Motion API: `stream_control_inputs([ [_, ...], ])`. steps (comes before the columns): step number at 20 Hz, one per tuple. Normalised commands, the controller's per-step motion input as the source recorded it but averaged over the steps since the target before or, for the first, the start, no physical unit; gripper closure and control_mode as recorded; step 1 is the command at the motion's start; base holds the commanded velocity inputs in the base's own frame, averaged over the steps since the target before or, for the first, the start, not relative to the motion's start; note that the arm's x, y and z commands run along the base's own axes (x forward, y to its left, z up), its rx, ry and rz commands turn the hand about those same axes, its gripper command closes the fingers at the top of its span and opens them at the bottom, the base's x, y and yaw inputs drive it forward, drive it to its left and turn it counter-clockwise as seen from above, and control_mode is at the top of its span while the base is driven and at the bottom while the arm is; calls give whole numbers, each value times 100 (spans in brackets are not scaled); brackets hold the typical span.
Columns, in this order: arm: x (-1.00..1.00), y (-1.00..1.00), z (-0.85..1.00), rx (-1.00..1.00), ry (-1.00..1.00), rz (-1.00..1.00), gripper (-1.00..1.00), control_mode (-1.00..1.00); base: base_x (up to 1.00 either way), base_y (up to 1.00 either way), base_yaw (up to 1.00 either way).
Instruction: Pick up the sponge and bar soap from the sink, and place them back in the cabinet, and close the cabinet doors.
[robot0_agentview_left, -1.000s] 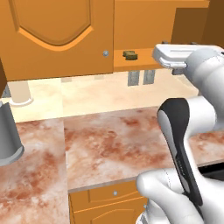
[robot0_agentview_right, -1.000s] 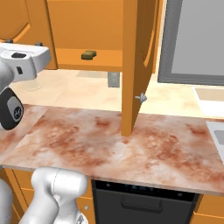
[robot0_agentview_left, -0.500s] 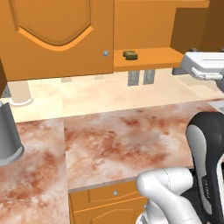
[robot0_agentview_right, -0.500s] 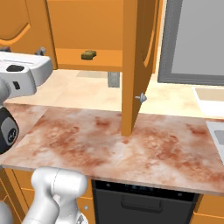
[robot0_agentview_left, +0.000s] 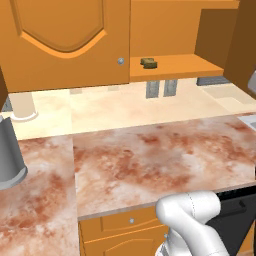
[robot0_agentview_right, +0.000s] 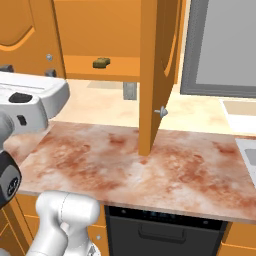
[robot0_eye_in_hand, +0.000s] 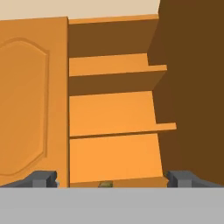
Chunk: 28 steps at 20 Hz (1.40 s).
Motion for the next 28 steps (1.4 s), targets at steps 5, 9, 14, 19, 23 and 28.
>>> stream_control_inputs([
  [5,-35,-34,-10,0,0,0,-100,-100,0,0,0],
  [9,-32,-27,-17,0,0,0,-100,-100,0,0,0],
  [14,-34,-18,-17,0,0,0,-100,-100,0,0,0],
  [19,-23,-19,-18,0,0,0,-100,-100,0,0,0],
  [23,-1,-25,-23,0,-3,0,-100,-100,0,0,0],
  [28,0,-34,-22,0,-3,0,-100,-100,0,0,0],
])
